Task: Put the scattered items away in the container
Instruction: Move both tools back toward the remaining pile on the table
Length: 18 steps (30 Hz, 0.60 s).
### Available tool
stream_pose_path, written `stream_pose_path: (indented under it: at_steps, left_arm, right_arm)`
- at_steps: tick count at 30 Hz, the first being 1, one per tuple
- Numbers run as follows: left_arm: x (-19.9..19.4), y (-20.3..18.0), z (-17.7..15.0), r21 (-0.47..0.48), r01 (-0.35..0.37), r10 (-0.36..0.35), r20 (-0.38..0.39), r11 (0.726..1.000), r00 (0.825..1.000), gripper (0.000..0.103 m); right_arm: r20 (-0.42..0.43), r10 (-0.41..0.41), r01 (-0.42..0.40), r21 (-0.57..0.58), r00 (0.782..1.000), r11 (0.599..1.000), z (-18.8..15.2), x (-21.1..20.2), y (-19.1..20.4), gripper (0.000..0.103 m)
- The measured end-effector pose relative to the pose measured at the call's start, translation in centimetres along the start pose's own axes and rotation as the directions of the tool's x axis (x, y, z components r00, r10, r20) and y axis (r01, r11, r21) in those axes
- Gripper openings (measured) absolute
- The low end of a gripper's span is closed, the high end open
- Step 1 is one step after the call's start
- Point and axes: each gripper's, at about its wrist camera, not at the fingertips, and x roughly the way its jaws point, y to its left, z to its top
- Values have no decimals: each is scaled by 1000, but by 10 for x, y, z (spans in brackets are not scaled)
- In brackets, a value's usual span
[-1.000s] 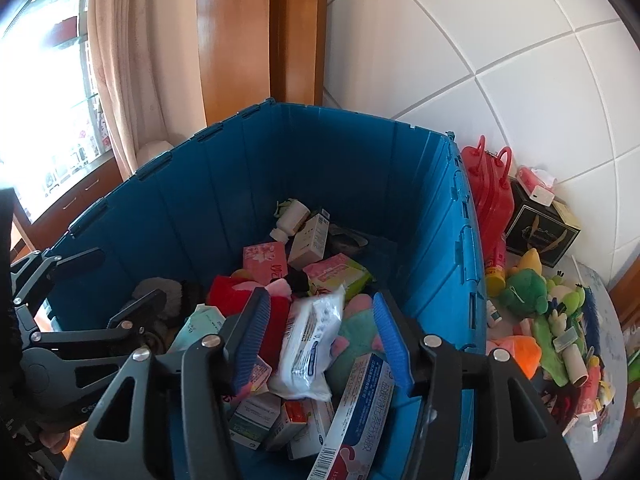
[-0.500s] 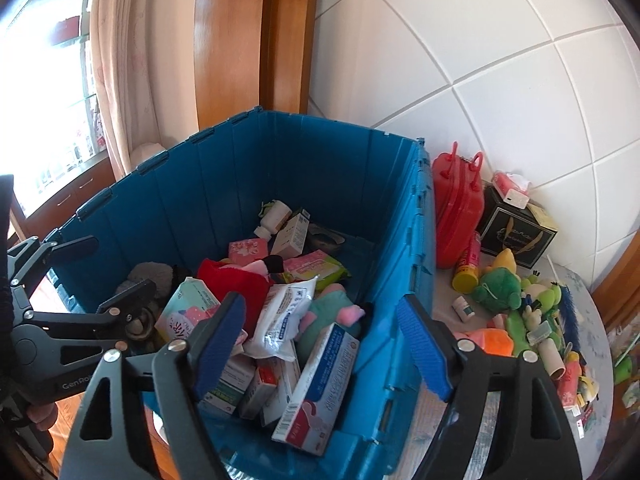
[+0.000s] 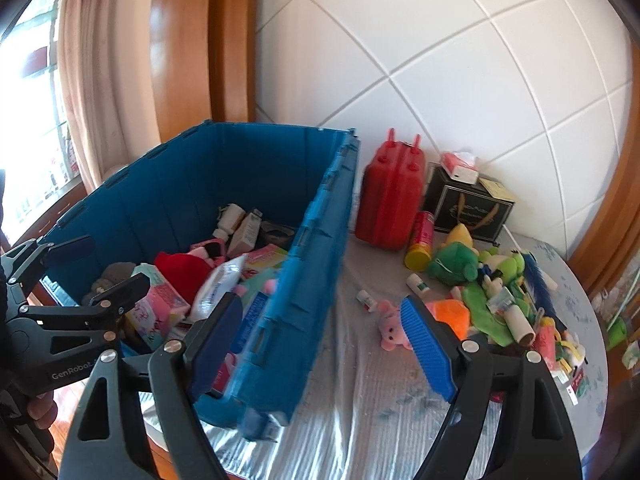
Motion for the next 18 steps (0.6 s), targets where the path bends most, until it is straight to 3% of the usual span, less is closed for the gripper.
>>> stream_pose_path:
  at_steps: [15, 18]
  left_arm:
    - [-15, -177, 27, 84, 85, -89, 53, 993, 995, 82]
    - [-10, -217, 24, 78, 99, -103, 47, 992, 994, 82]
  right_arm:
    - [11, -88, 86, 111, 996, 990, -35, -37, -153, 82]
    - [1, -116, 115, 129, 993, 985, -50, -44, -195, 91]
